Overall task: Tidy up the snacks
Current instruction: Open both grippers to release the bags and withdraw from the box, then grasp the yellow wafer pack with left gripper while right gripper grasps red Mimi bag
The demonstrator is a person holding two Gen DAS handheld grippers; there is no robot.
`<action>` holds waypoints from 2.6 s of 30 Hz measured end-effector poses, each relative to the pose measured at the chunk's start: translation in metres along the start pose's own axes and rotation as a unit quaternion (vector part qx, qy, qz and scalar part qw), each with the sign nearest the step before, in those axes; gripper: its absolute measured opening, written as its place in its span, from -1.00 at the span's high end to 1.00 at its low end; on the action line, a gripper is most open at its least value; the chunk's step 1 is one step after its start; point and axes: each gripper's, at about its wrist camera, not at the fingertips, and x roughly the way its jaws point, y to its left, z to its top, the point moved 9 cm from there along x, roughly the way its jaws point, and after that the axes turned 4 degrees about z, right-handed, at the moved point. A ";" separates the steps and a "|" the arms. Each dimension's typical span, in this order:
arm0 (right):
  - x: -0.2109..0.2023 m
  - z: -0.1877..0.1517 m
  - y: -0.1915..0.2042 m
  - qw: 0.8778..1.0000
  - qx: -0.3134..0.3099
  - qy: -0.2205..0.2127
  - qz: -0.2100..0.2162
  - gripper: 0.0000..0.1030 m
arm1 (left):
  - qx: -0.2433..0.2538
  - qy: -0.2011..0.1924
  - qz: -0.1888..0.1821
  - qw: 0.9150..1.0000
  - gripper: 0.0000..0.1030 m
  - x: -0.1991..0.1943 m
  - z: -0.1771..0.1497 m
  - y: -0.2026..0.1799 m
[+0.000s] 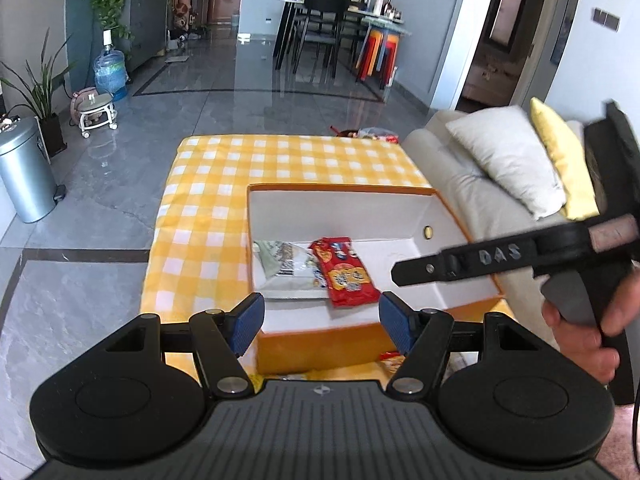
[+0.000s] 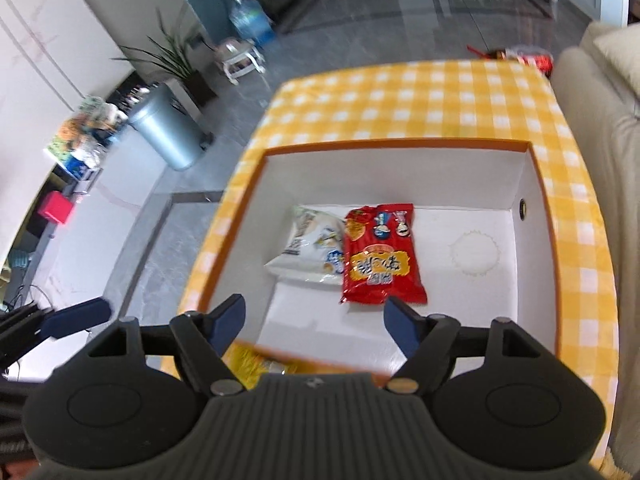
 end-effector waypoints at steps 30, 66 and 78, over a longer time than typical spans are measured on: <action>-0.036 -0.171 -0.034 0.991 -0.028 -0.060 -0.117 -0.44 | -0.055 0.081 0.062 0.993 -0.59 0.019 -0.105 0.005; 0.061 -0.144 -0.061 0.988 -0.061 -0.012 -0.144 0.22 | -0.026 0.174 0.108 0.978 -0.84 0.140 -0.127 0.030; 0.069 -0.147 -0.062 0.989 -0.058 -0.004 -0.136 0.24 | 0.002 0.176 0.101 0.979 -0.92 0.148 -0.132 0.021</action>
